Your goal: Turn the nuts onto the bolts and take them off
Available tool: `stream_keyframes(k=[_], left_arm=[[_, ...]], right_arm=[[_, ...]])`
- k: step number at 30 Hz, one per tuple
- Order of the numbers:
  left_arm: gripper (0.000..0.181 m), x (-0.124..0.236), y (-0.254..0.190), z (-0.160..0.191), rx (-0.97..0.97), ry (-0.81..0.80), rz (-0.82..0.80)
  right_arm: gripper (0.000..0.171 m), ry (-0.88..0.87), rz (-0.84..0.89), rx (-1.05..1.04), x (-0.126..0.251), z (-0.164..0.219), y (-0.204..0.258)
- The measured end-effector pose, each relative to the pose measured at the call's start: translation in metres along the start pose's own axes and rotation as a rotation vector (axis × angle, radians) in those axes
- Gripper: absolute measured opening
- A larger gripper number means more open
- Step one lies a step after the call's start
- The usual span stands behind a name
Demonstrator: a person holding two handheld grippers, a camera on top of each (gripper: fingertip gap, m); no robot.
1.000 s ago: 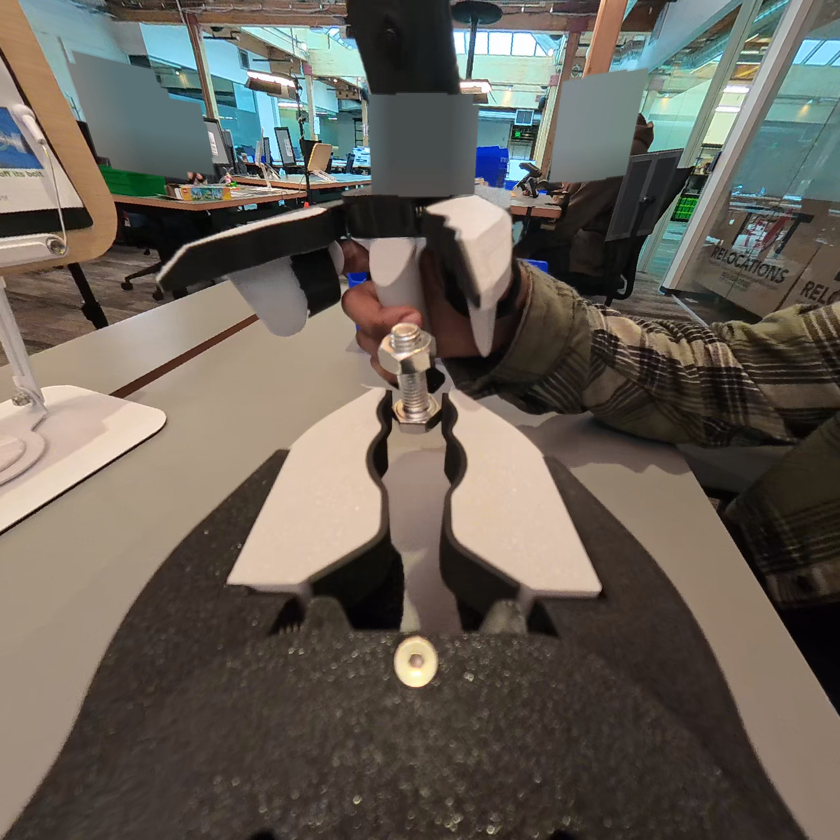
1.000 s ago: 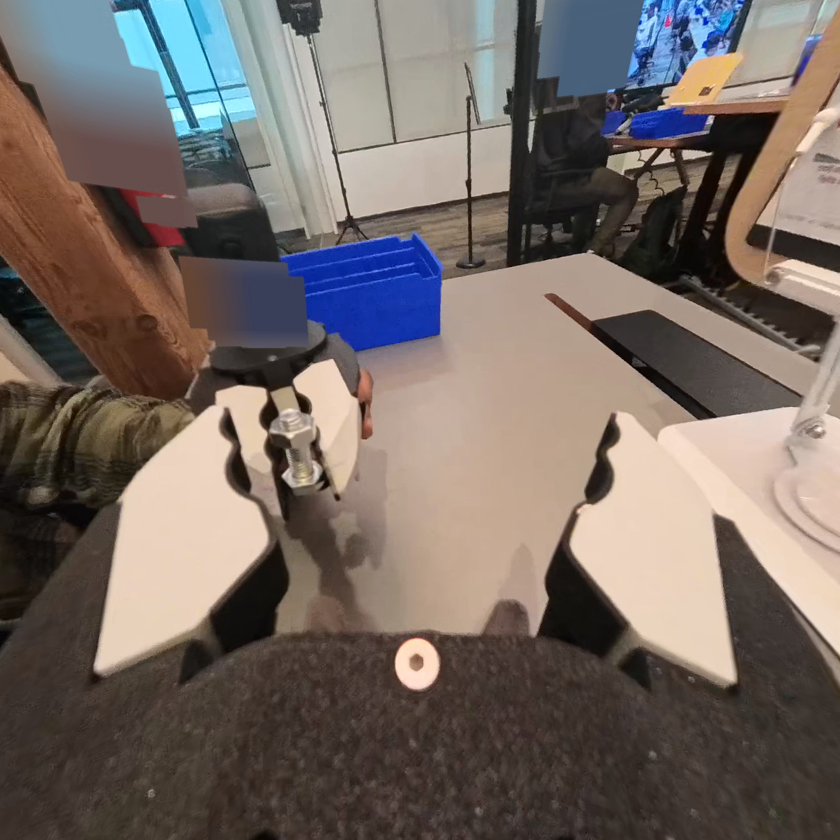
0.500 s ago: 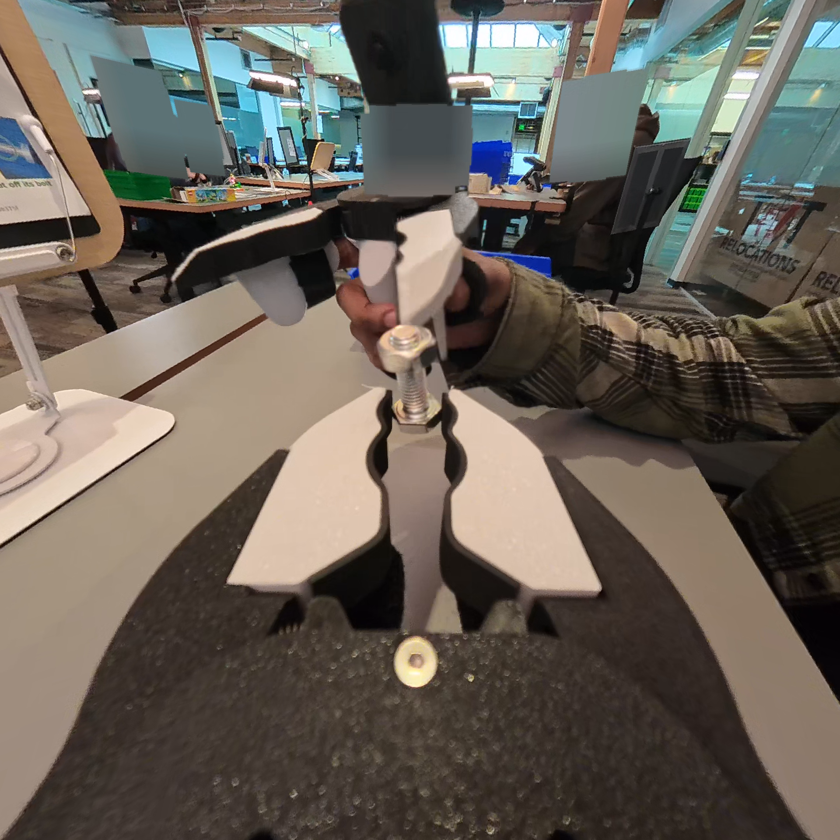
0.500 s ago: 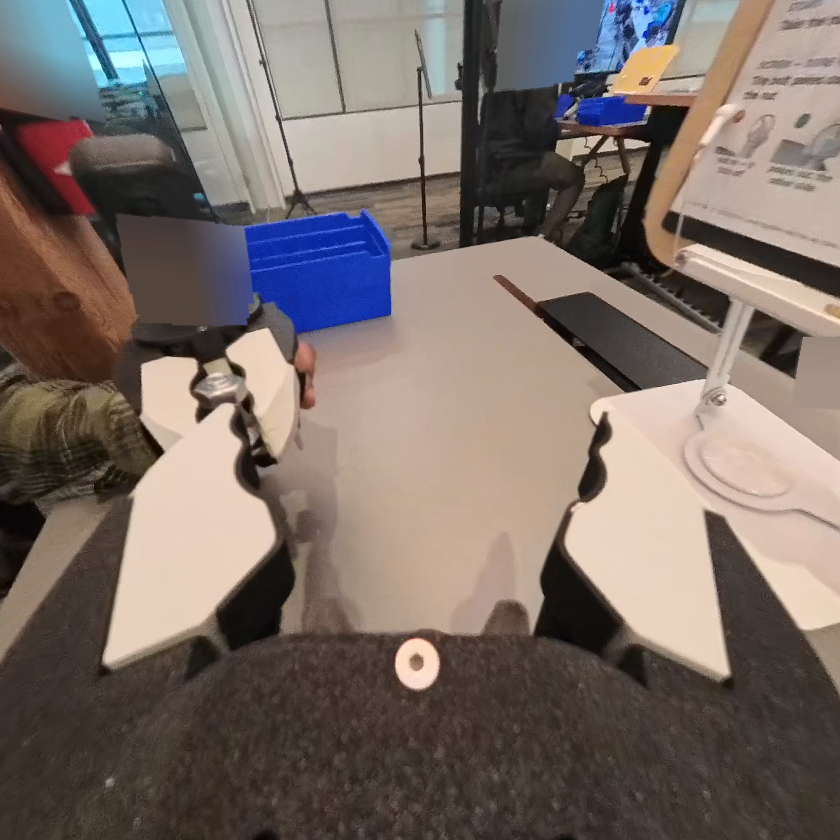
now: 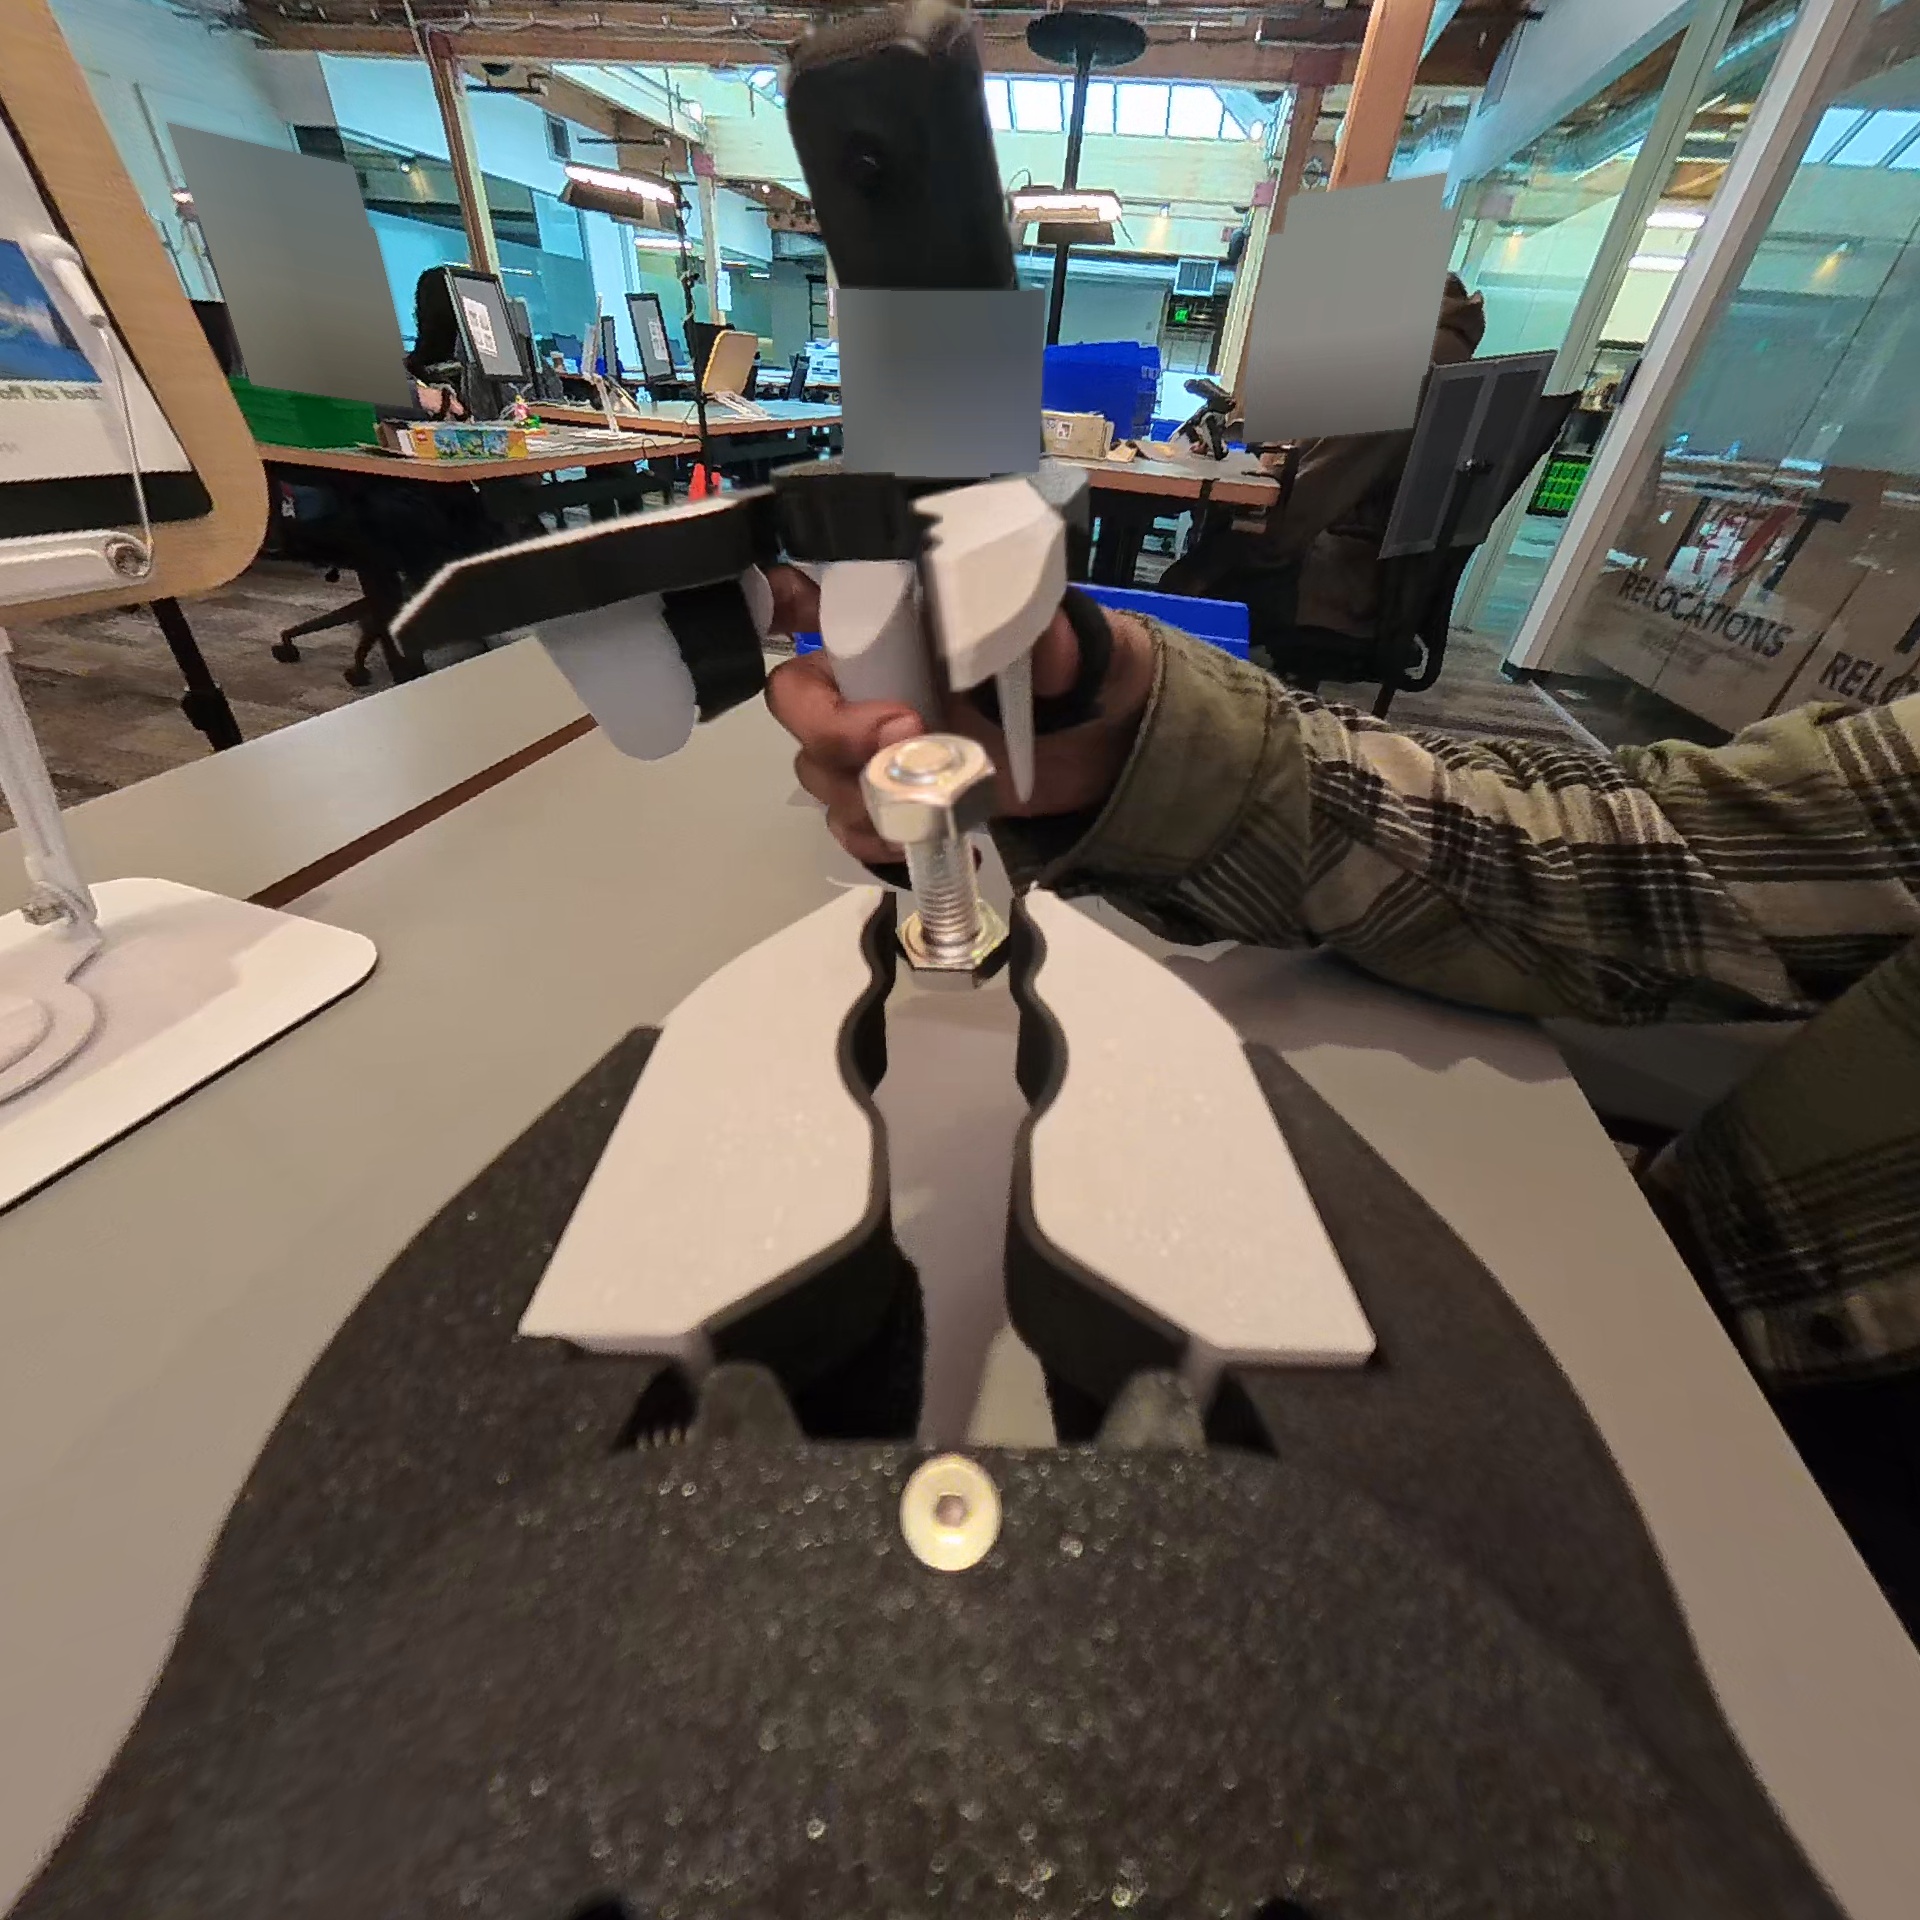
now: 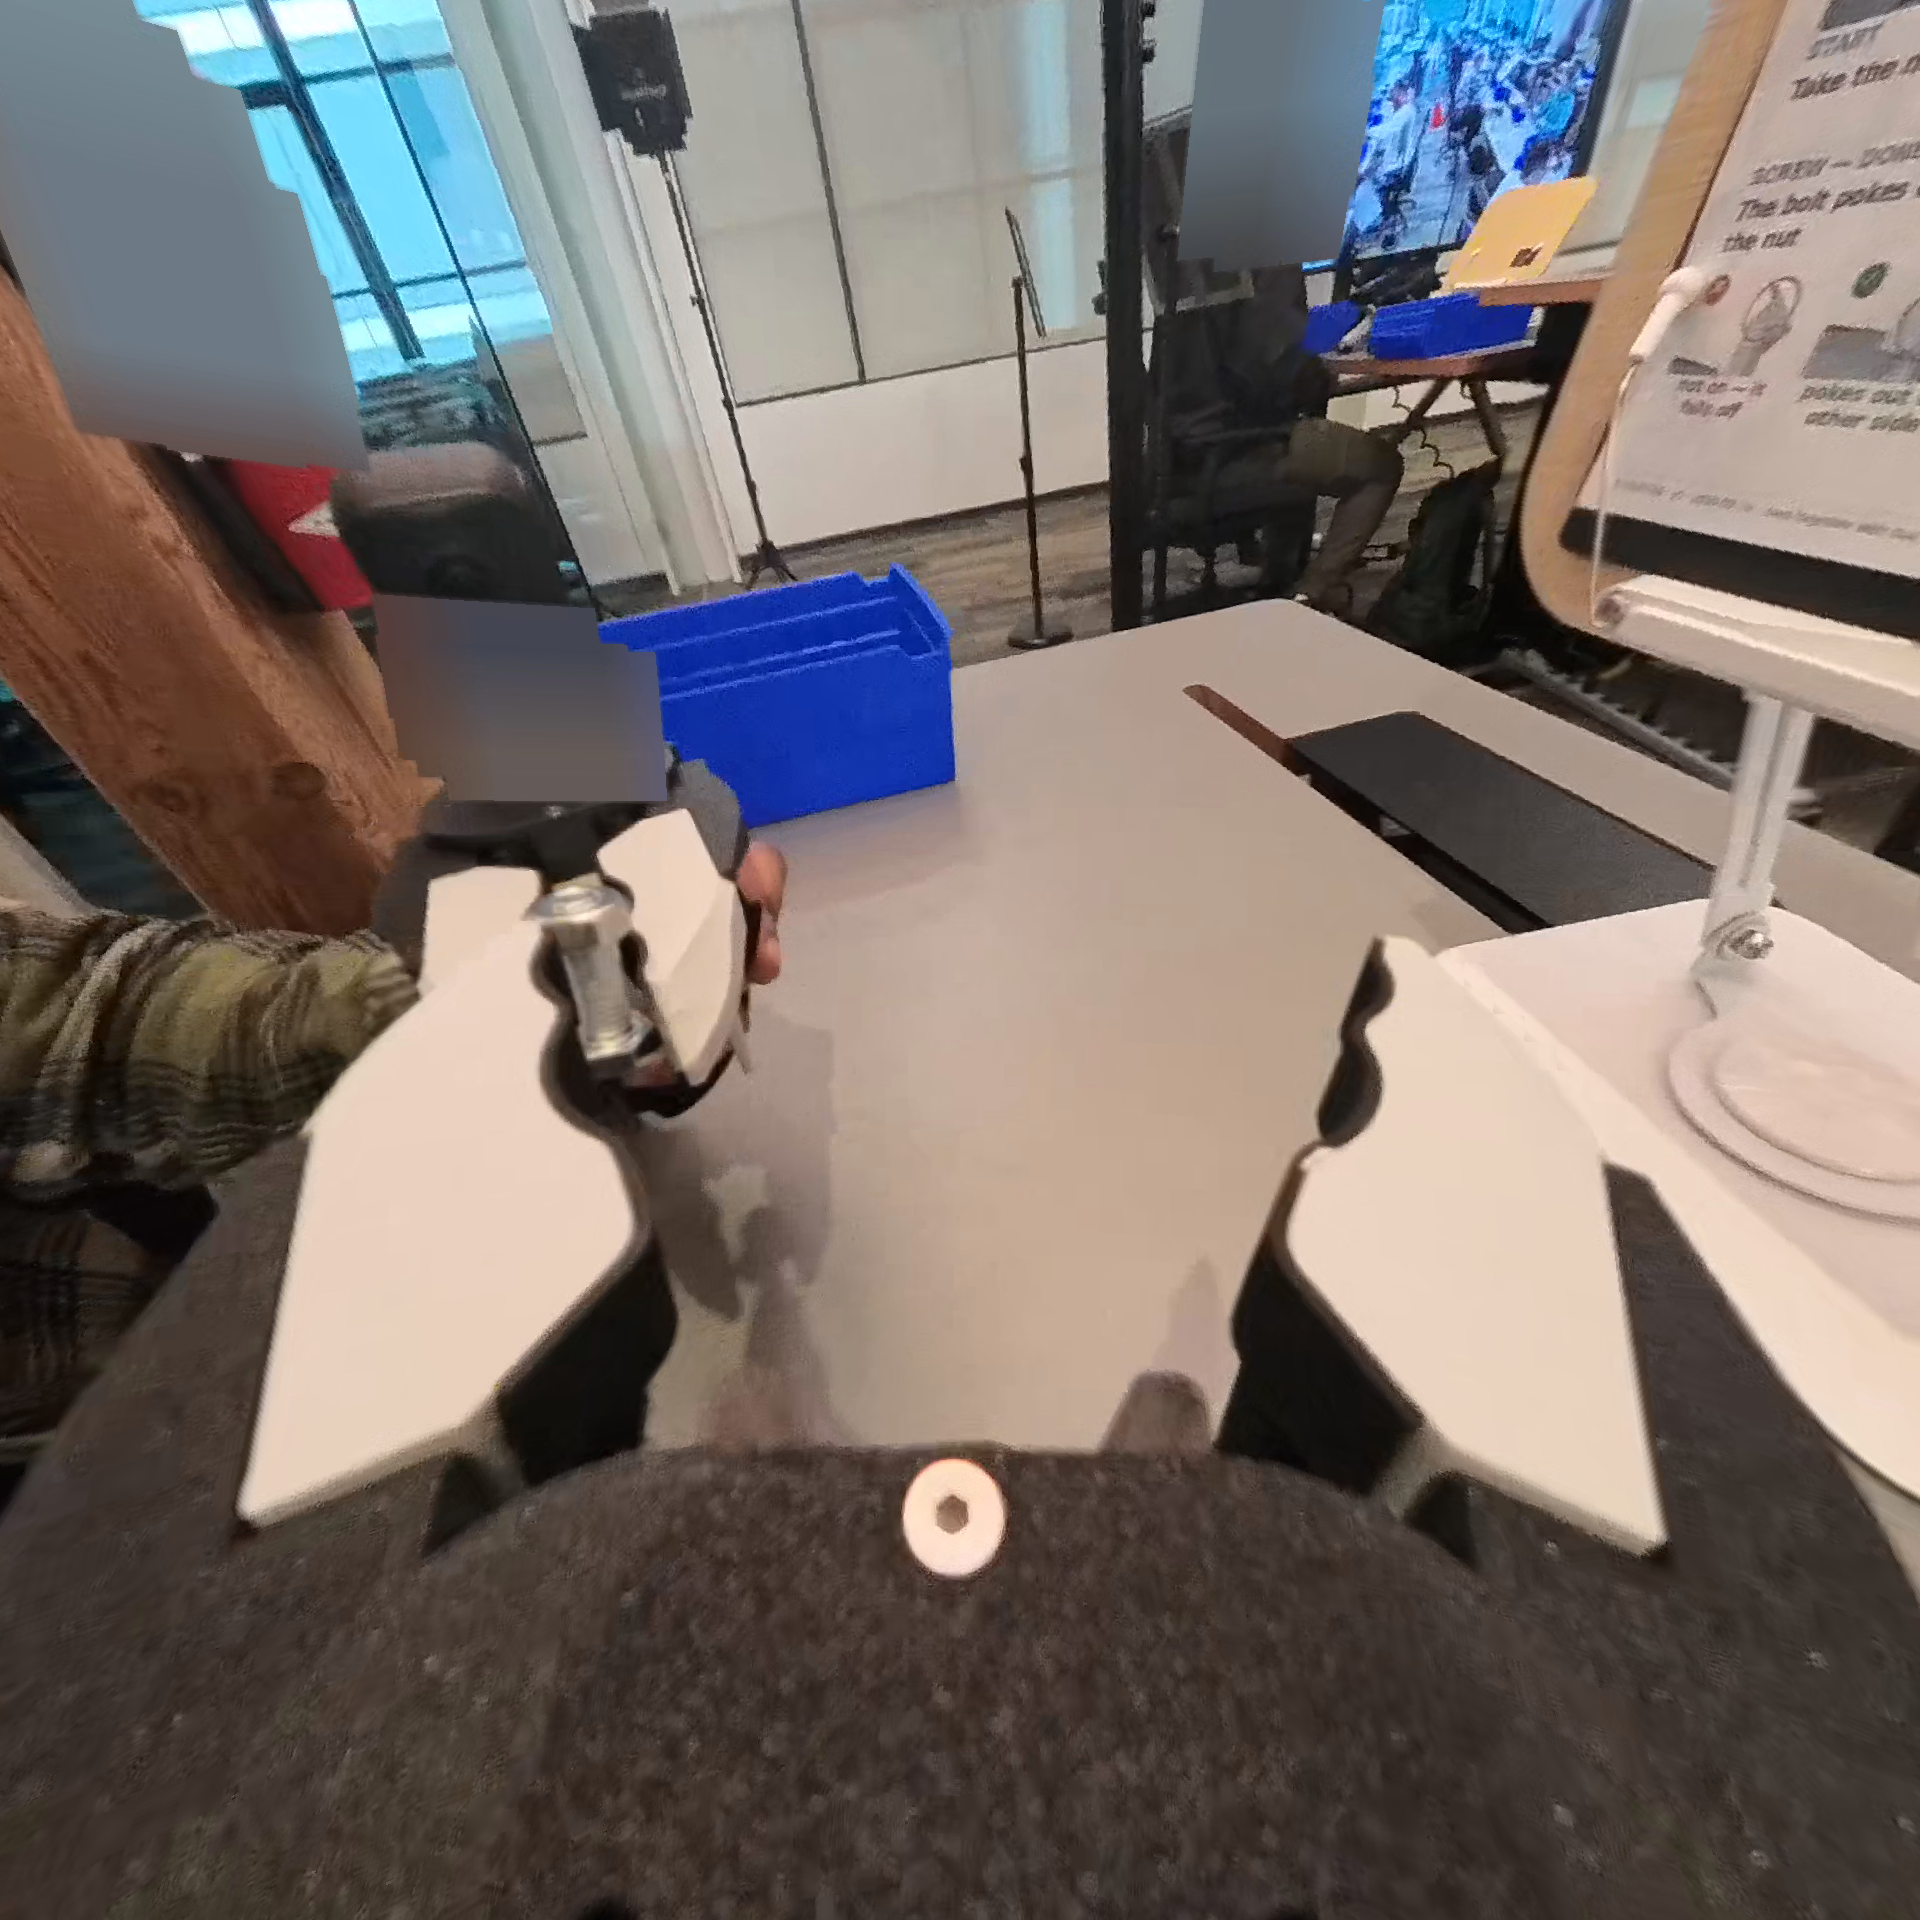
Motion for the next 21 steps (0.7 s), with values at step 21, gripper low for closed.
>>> stream_keyframes(k=[21], left_arm=[[0.020, -0.003, -0.004, 0.003, -0.013, 0.011, 0.014]], right_arm=[[0.134, 0.058, -0.051, 0.054, -0.017, 0.005, 0.018]])
Point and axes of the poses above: each gripper's, where its closed fingertips meet, x back along the fingers, z out of its underside, y = z × x across the jaws, the point moved 2 cm from there along x, back along the fingers, and after that the axes turned 4 degrees about -z, right-handed, at the moved point
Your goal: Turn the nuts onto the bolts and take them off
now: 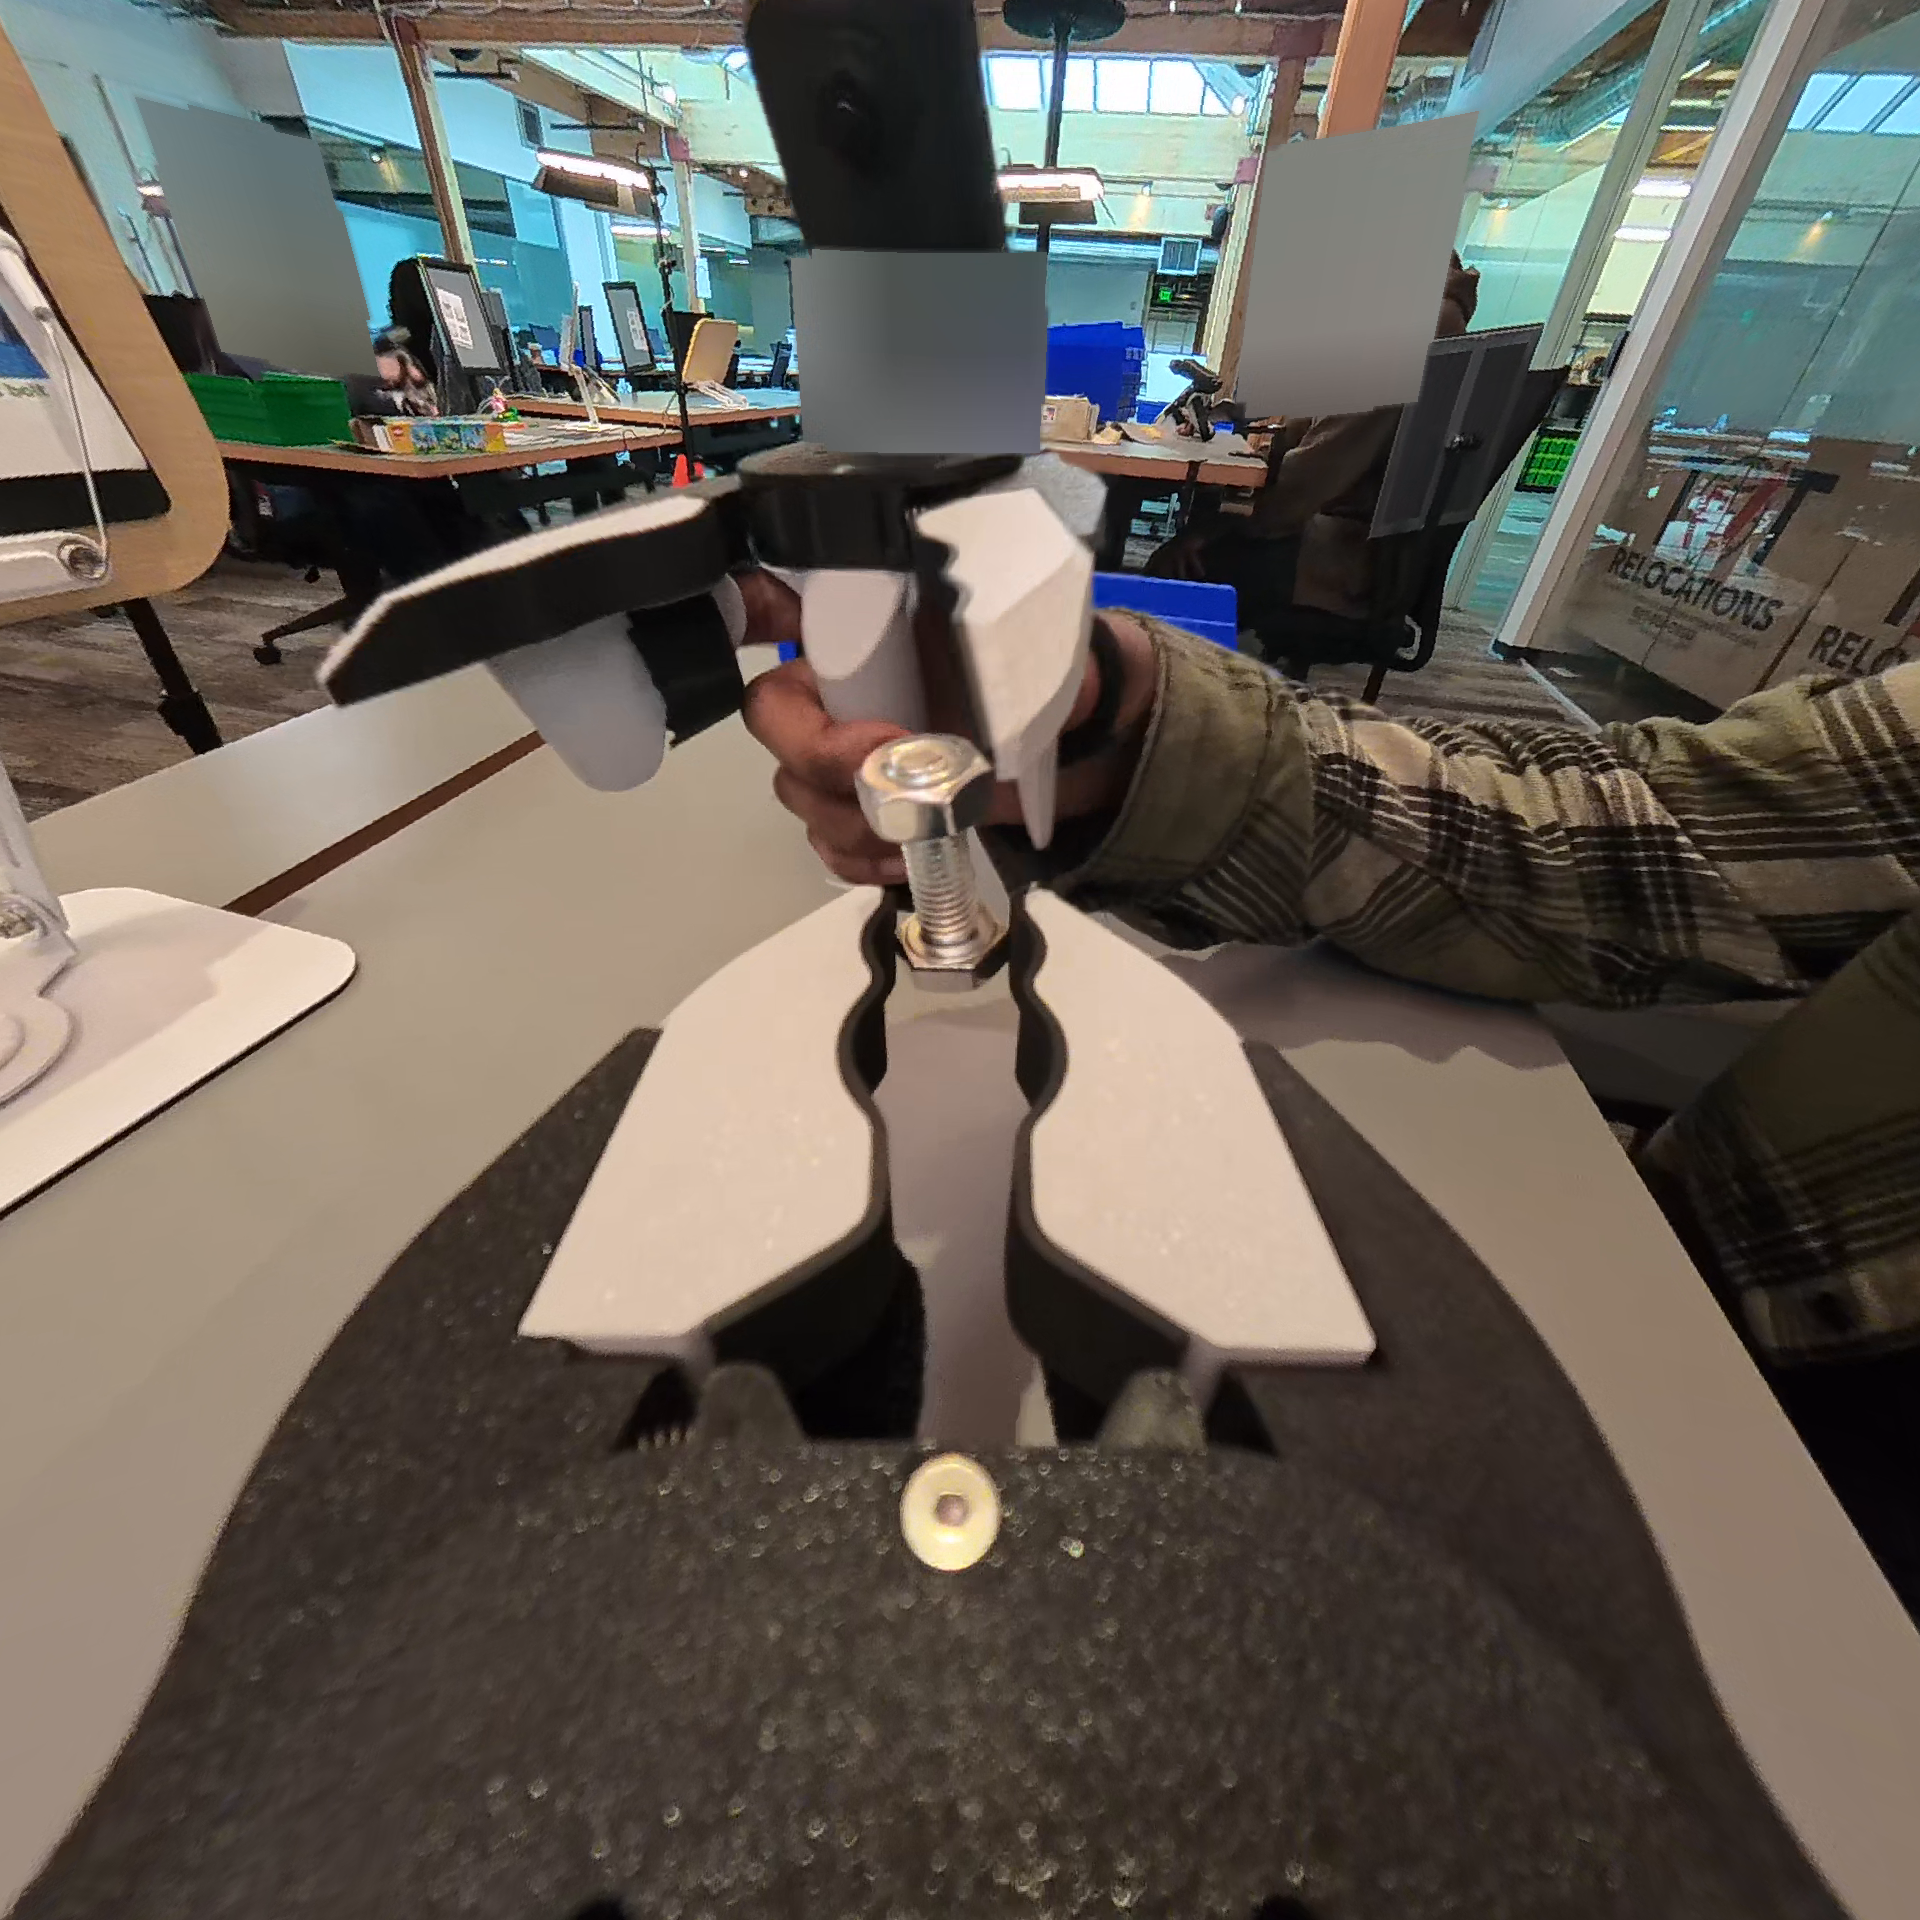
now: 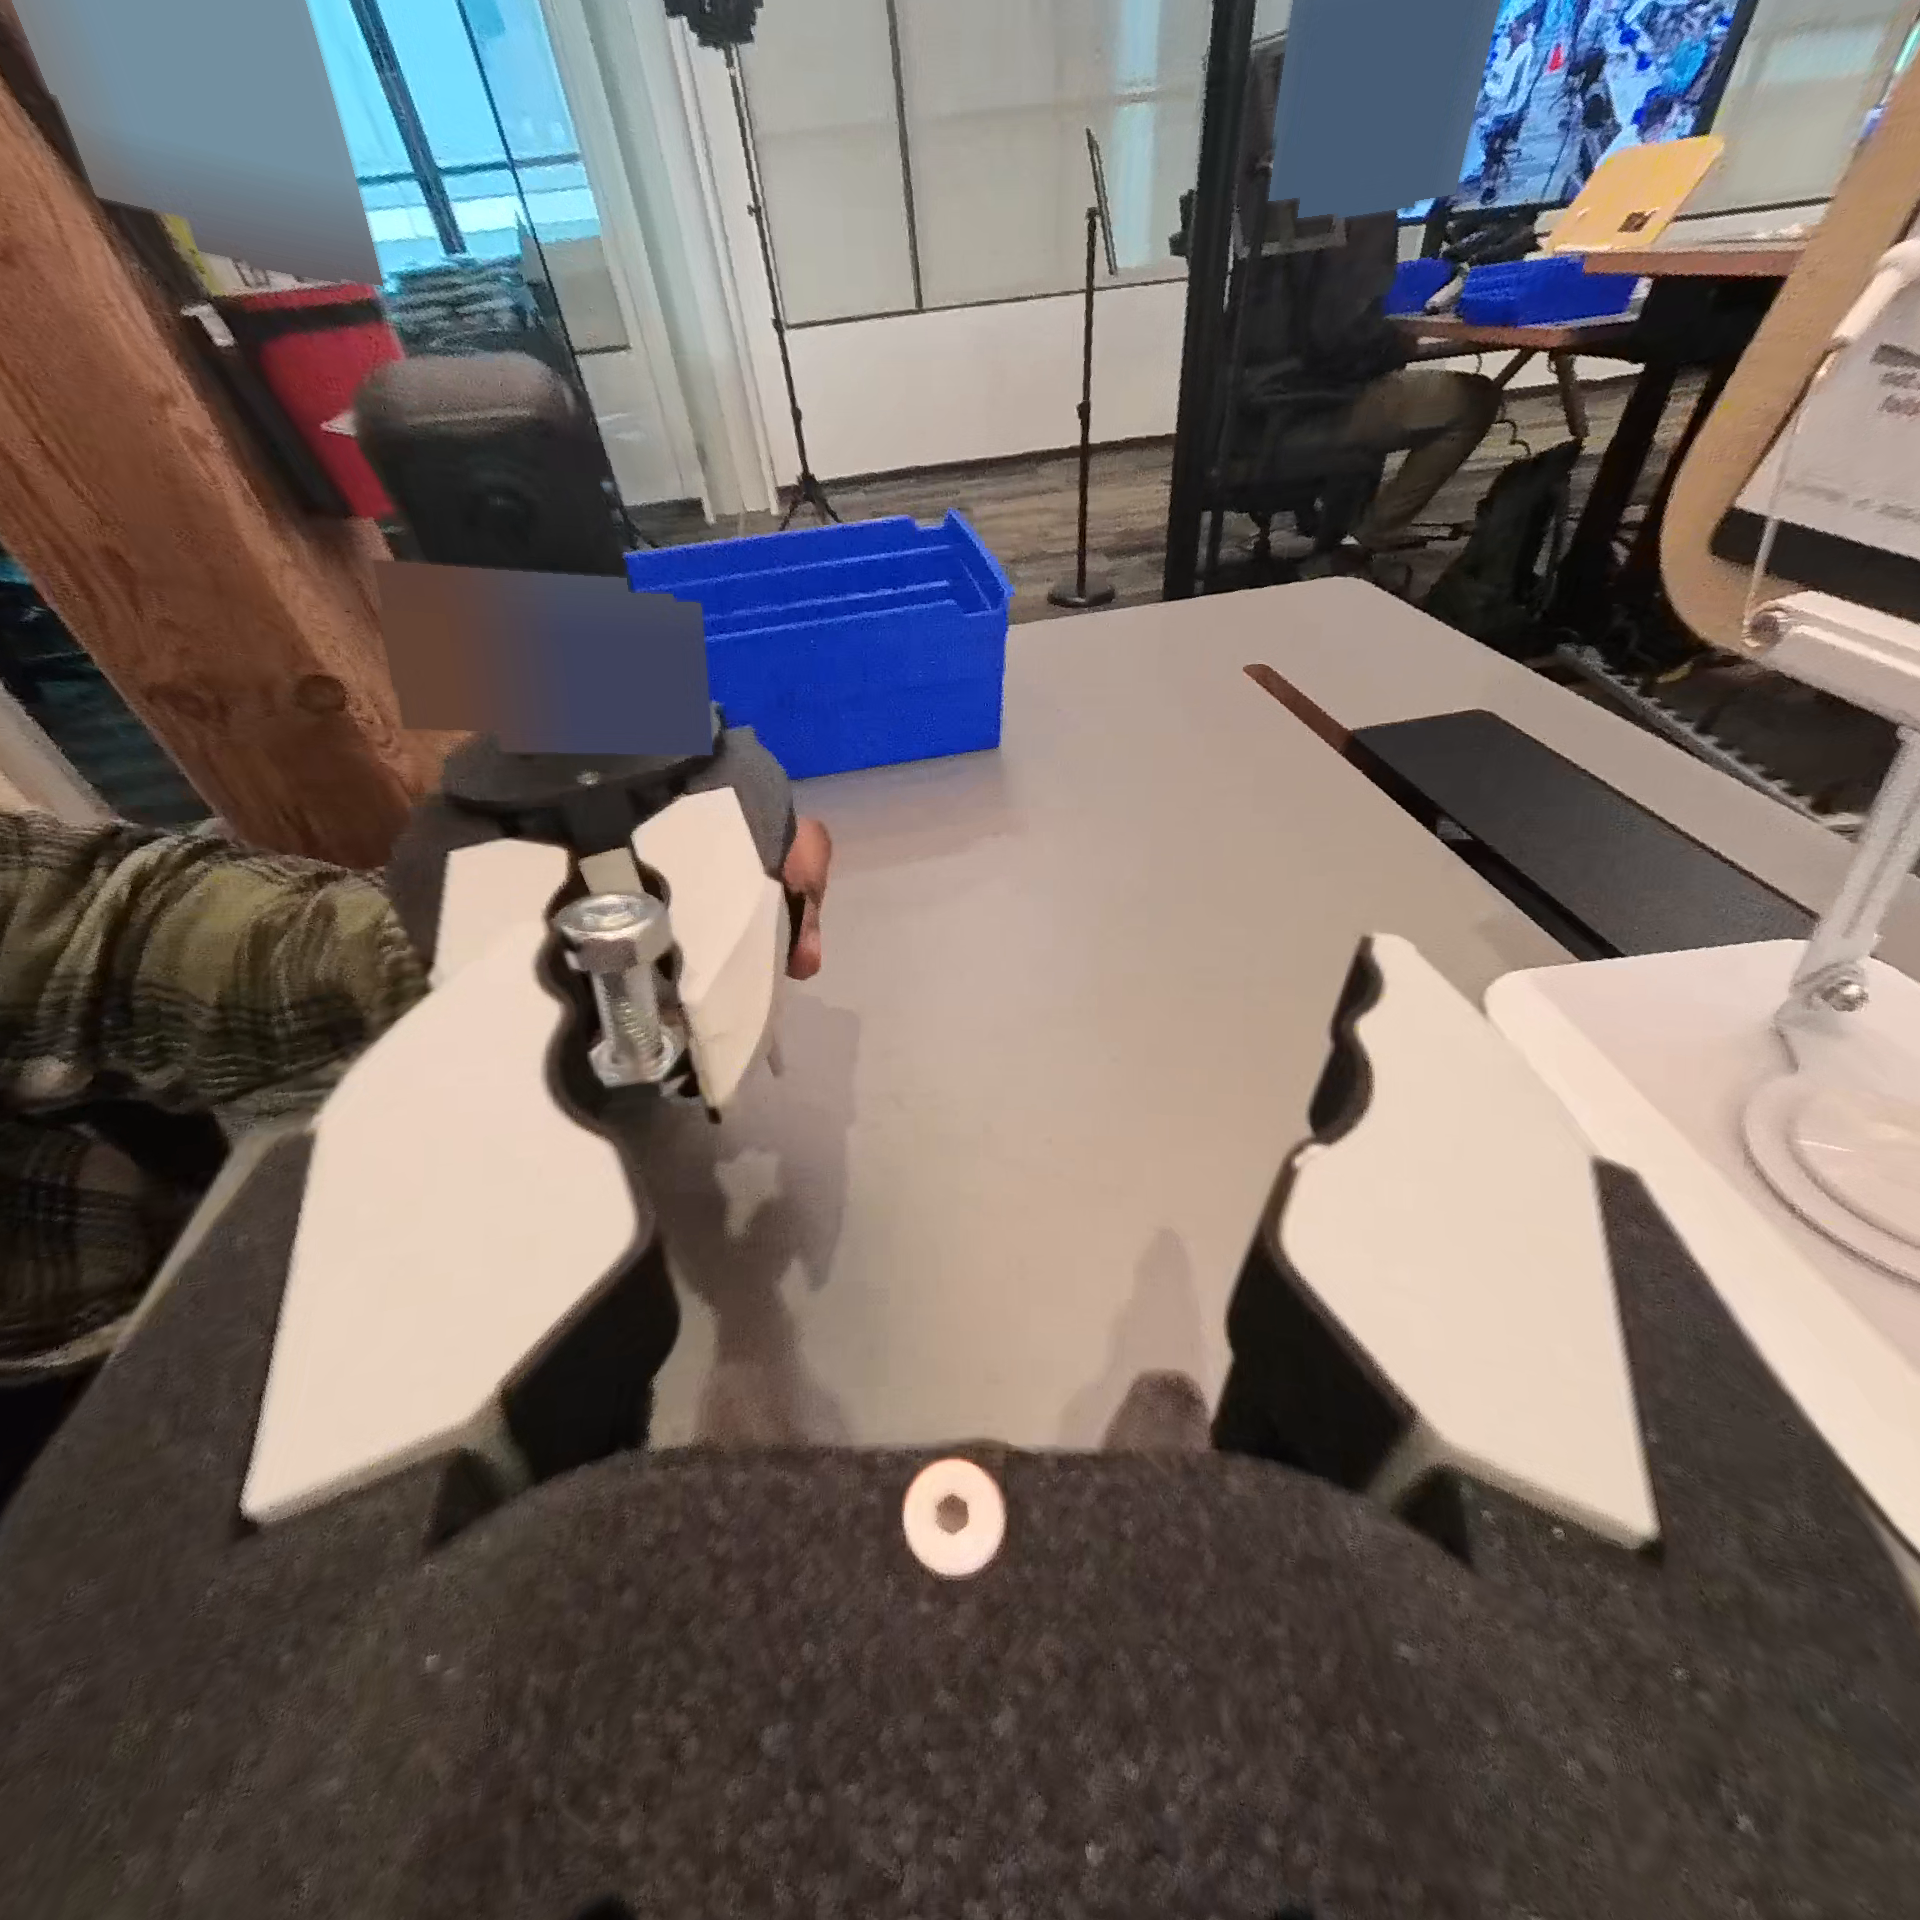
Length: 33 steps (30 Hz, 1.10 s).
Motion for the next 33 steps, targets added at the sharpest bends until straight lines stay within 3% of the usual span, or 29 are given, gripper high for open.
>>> stream_keyframes(k=[2, 5, 10, 14, 15, 21, 27, 33], left_arm=[[0.020, 0.000, 0.000, 0.000, -0.017, 0.013, -0.006], [0.020, 0.001, -0.001, -0.002, -0.022, 0.000, -0.008], [0.020, 0.000, 0.002, 0.003, -0.006, 0.019, -0.016], [0.020, 0.001, 0.003, 0.001, -0.038, 0.028, -0.040], [0.020, 0.001, 0.003, 0.001, -0.034, 0.024, -0.035], [0.020, 0.000, 0.002, 0.002, -0.029, 0.028, -0.031], [0.020, 0.002, 0.004, 0.001, -0.025, 0.016, -0.034], [0.020, 0.000, 0.002, 0.001, -0.031, 0.024, -0.032]], right_arm=[[0.127, 0.008, 0.041, 0.010, 0.007, 0.000, -0.010], [0.132, -0.030, 0.024, -0.029, 0.016, -0.003, -0.013], [0.132, 0.004, -0.055, 0.009, -0.001, -0.002, 0.008], [0.136, 0.053, 0.033, 0.009, 0.004, 0.004, -0.010], [0.126, 0.047, 0.044, 0.001, 0.009, 0.005, -0.014], [0.132, 0.000, -0.037, 0.016, 0.001, -0.005, 0.006], [0.129, 0.023, 0.049, 0.002, 0.015, 0.001, -0.015], [0.130, -0.002, -0.030, 0.029, 0.005, -0.007, 0.004]])
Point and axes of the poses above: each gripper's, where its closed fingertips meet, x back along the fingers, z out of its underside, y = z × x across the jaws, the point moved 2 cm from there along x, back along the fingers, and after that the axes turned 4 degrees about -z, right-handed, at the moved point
